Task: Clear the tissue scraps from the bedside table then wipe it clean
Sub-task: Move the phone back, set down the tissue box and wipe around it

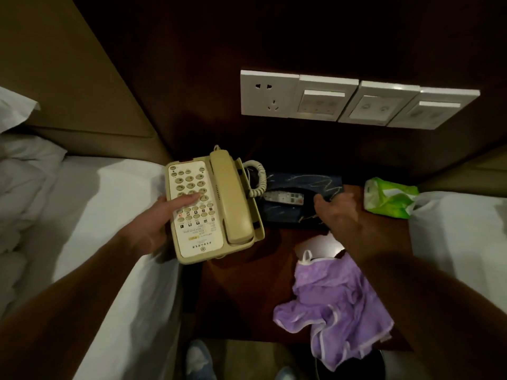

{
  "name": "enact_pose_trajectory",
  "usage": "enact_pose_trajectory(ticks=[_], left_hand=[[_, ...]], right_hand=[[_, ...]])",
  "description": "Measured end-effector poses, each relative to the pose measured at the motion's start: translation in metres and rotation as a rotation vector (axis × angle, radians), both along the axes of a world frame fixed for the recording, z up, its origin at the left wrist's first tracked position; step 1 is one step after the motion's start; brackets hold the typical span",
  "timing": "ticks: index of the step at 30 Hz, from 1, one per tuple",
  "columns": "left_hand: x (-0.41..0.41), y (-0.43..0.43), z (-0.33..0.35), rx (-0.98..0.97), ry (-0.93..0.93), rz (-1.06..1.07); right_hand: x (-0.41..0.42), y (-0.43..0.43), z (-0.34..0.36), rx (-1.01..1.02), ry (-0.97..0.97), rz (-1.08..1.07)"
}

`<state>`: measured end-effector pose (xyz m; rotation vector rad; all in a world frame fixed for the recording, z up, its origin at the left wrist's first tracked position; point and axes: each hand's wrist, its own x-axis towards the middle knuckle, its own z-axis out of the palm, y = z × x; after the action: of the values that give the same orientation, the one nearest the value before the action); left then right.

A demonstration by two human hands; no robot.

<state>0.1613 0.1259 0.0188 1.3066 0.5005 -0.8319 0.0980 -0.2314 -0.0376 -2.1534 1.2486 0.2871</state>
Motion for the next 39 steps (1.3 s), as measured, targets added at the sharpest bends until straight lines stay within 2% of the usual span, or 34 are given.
enact_pose_trajectory(ticks=[3,13,18,24,28,33,35,37,39], left_hand=[[0.000,-0.014,-0.004,0.026,-0.011,-0.061],[0.006,-0.060,-0.040,0.096,-0.089,-0.215],[0.013,-0.069,-0.058,0.116,-0.130,-0.170],[0.001,-0.084,-0.066,0.422,-0.236,-0.047],[-0.013,-0.093,-0.073,0.516,-0.301,0.017],[-0.016,-0.102,-0.075,0.736,-0.397,0.017],[-0.024,-0.110,-0.070,0.915,-0.445,0.019],[-0.049,-0.126,-0.056,1.086,-0.614,0.117],[-0.087,-0.150,-0.040,1.095,-0.847,0.200]], right_hand=[[-0.018,-0.030,0.010,-0.065,-0.013,0.001],[-0.072,-0.069,0.030,-0.034,-0.044,-0.073],[-0.077,-0.071,0.027,-0.065,-0.100,-0.098],[-0.072,-0.069,0.025,-0.051,-0.175,-0.141],[-0.085,-0.063,0.034,-0.045,-0.228,-0.146],[-0.128,-0.042,0.038,-0.296,-0.191,-0.077],[-0.148,-0.038,0.027,-0.350,-0.239,-0.068],[-0.169,-0.036,0.018,-0.305,-0.332,-0.064],[-0.190,-0.032,0.017,-0.180,-0.366,-0.049]])
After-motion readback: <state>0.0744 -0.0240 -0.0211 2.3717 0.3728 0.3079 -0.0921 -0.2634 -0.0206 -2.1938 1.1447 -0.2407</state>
